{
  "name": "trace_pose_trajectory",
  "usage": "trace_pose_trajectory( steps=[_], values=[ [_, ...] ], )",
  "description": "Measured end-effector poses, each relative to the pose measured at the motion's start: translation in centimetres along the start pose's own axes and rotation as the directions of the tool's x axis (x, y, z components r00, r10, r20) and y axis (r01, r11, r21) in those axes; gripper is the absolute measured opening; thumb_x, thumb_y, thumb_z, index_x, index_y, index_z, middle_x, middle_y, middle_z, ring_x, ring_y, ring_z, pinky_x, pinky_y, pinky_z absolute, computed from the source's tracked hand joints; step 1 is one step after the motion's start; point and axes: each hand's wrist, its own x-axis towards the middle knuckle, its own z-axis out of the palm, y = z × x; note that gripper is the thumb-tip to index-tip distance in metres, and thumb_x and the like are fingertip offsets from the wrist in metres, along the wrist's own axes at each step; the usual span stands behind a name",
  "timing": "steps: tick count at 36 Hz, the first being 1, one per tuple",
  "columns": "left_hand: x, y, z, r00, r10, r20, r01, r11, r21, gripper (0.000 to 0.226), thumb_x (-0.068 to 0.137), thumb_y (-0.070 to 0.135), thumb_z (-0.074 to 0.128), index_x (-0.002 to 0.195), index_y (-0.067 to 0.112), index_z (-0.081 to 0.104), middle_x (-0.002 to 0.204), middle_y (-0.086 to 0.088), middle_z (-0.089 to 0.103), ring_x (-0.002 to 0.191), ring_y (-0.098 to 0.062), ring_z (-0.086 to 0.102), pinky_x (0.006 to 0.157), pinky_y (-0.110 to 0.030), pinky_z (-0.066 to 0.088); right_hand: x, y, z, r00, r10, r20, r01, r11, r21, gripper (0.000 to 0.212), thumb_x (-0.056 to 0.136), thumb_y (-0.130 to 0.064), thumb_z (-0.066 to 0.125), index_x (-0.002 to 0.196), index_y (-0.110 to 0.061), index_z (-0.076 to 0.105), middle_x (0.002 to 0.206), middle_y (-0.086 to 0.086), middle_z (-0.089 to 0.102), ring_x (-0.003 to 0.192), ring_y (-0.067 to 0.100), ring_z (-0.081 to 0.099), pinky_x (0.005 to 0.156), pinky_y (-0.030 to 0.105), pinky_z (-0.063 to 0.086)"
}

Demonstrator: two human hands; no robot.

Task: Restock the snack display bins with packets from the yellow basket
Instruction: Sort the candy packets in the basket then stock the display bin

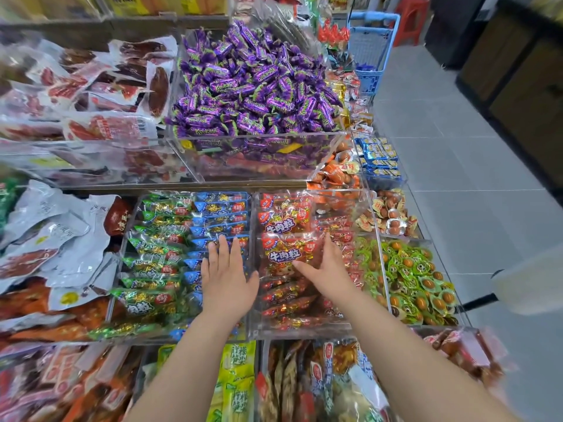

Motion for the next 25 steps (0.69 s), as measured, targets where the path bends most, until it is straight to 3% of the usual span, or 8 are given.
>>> trace_pose_trajectory(
  steps=[3, 8, 10, 13, 17, 22, 24, 25],
  values=[
    [0.0, -0.1, -0.2, 1.0, 0.008, 0.004, -0.008, 0.999, -0.04, 0.078, 0.096, 0.044, 0.045, 0.155, 0.018, 0.0, 0.162, -0.007, -0.009, 0.149, -0.028, -0.011, 0.119, -0.043, -0.001, -1.0, 0.3, -0.4, 0.999, 0.005, -0.043, -0.003, 0.999, 0.044, 0.103, 0.08, -0.053, 0.066, 0.151, -0.027, -0.004, 0.159, -0.001, -0.001, 0.146, 0.021, 0.003, 0.115, 0.043, 0.012],
    [-1.2, 0.2, -1.2, 0.998, 0.007, -0.06, -0.02, 0.975, -0.22, 0.068, 0.095, 0.034, 0.053, 0.153, 0.016, 0.022, 0.162, -0.009, 0.01, 0.149, -0.027, -0.003, 0.12, -0.045, 0.006, -3.7, 1.1, -1.3, 0.983, 0.008, -0.185, 0.011, 0.995, 0.101, 0.07, 0.089, -0.038, 0.061, 0.147, -0.029, 0.025, 0.153, -0.003, 0.027, 0.137, 0.019, 0.031, 0.112, 0.043, 0.029],
    [-2.5, 0.6, -1.6, 0.98, 0.046, -0.192, -0.104, 0.946, -0.307, 0.054, 0.091, 0.025, 0.059, 0.141, 0.01, 0.044, 0.148, -0.014, 0.04, 0.144, -0.031, 0.021, 0.116, -0.048, 0.023, -5.2, 1.6, -1.9, 0.973, 0.015, -0.229, 0.02, 0.989, 0.149, 0.054, 0.091, -0.03, 0.06, 0.14, -0.026, 0.04, 0.142, -0.003, 0.044, 0.12, 0.015, 0.049, 0.101, 0.035, 0.043],
    [-4.9, 2.0, -1.5, 0.949, 0.125, -0.29, -0.238, 0.888, -0.393, 0.033, 0.087, 0.019, 0.062, 0.119, 0.012, 0.062, 0.114, -0.005, 0.064, 0.11, -0.026, 0.055, 0.096, -0.041, 0.043, -8.0, 2.6, -2.8, 0.967, 0.061, -0.247, 0.007, 0.964, 0.265, 0.032, 0.092, -0.026, 0.058, 0.124, -0.024, 0.056, 0.111, -0.008, 0.063, 0.086, 0.013, 0.063, 0.078, 0.027, 0.054],
    [-8.2, 4.7, -0.1, 0.961, 0.268, -0.075, -0.259, 0.766, -0.589, 0.017, 0.091, 0.026, 0.058, 0.107, 0.033, 0.062, 0.083, 0.02, 0.059, 0.077, 0.003, 0.054, 0.064, -0.02, 0.041, -12.3, 5.1, -3.8, 0.952, 0.085, -0.293, 0.027, 0.933, 0.358, 0.012, 0.092, -0.02, 0.057, 0.098, -0.03, 0.062, 0.102, -0.009, 0.066, 0.095, 0.011, 0.062, 0.085, 0.03, 0.051],
    [-11.9, 7.5, 3.7, 0.863, 0.488, 0.134, -0.324, 0.737, -0.593, 0.012, 0.093, 0.023, 0.056, 0.094, 0.035, 0.058, 0.08, 0.015, 0.059, 0.068, -0.004, 0.054, 0.055, -0.014, 0.039, -18.2, 9.5, -4.5, 0.863, 0.264, -0.431, -0.028, 0.876, 0.481, 0.016, 0.091, -0.016, 0.058, 0.084, -0.03, 0.064, 0.085, -0.01, 0.068, 0.076, 0.011, 0.061, 0.065, 0.019, 0.05],
    [-13.8, 8.6, 5.7, 0.82, 0.516, 0.248, -0.302, 0.758, -0.579, 0.01, 0.093, 0.02, 0.056, 0.092, 0.029, 0.059, 0.078, 0.007, 0.06, 0.065, -0.01, 0.053, 0.055, -0.017, 0.039, -20.8, 12.0, -4.4, 0.821, 0.325, -0.469, -0.06, 0.866, 0.497, 0.014, 0.091, -0.014, 0.059, 0.087, -0.026, 0.066, 0.093, -0.007, 0.066, 0.082, 0.013, 0.059, 0.072, 0.019, 0.048],
    [-14.8, 9.0, 6.9, 0.796, 0.521, 0.309, -0.282, 0.77, -0.572, 0.009, 0.093, 0.019, 0.056, 0.09, 0.026, 0.06, 0.077, 0.003, 0.061, 0.063, -0.01, 0.052, 0.053, -0.015, 0.038, -22.2, 13.4, -4.3, 0.806, 0.352, -0.476, -0.078, 0.86, 0.504, 0.013, 0.091, -0.011, 0.058, 0.091, -0.02, 0.067, 0.096, -0.007, 0.064, 0.084, 0.012, 0.058, 0.071, 0.012, 0.043]
  ],
)
